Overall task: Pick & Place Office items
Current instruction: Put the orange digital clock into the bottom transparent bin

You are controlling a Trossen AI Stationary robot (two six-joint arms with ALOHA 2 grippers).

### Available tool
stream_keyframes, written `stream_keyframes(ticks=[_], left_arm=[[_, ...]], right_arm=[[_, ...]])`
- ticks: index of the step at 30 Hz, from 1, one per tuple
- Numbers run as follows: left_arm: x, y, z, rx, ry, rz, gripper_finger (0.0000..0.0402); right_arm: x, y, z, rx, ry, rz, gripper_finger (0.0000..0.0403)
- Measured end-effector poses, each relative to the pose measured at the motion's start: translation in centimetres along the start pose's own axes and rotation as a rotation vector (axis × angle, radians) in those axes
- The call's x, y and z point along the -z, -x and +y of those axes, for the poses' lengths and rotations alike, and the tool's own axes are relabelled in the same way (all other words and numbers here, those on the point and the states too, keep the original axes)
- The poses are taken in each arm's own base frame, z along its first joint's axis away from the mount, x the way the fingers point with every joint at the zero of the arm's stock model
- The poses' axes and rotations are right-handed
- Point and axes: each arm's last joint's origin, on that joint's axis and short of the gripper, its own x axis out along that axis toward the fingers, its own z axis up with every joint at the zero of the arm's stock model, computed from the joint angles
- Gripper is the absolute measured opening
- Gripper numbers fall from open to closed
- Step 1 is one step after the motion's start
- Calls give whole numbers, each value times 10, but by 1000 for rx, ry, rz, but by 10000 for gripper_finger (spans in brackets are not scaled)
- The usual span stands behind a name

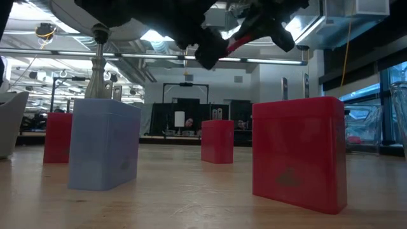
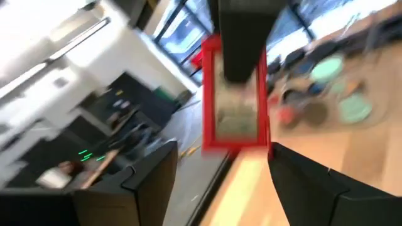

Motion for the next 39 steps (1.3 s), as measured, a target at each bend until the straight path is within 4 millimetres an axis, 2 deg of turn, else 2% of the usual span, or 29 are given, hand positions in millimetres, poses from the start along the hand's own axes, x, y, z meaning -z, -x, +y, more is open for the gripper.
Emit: stream_keyframes(ticks=[4, 7, 12, 15, 20, 23, 26, 33, 39], left_arm=[[3, 6, 0, -111, -61, 99, 243], [8, 6, -2, -142, -124, 157, 240], [23, -7, 0, -154, -108, 219, 240], [34, -17, 0, -80, -59, 227, 239], [55, -35, 1, 154, 78, 274, 239], [66, -46, 3, 288, 169, 323, 239], [77, -54, 8, 331, 223, 383, 239], [91, -61, 15, 323, 266, 484, 239], [93, -57, 13, 335, 235, 514, 239]], right_arm=[[6, 9, -7, -7, -33, 116, 68], [13, 24, -10, -8, -86, 216, 68], [37, 49, -9, 50, -170, 401, 68], [56, 65, -9, 137, -222, 532, 68], [85, 92, -4, 260, -349, 740, 68], [98, 106, 3, 278, -407, 805, 68], [109, 116, 9, 283, -419, 843, 68], [131, 119, 13, 454, -417, 809, 68], [151, 104, 23, 561, -384, 806, 68]])
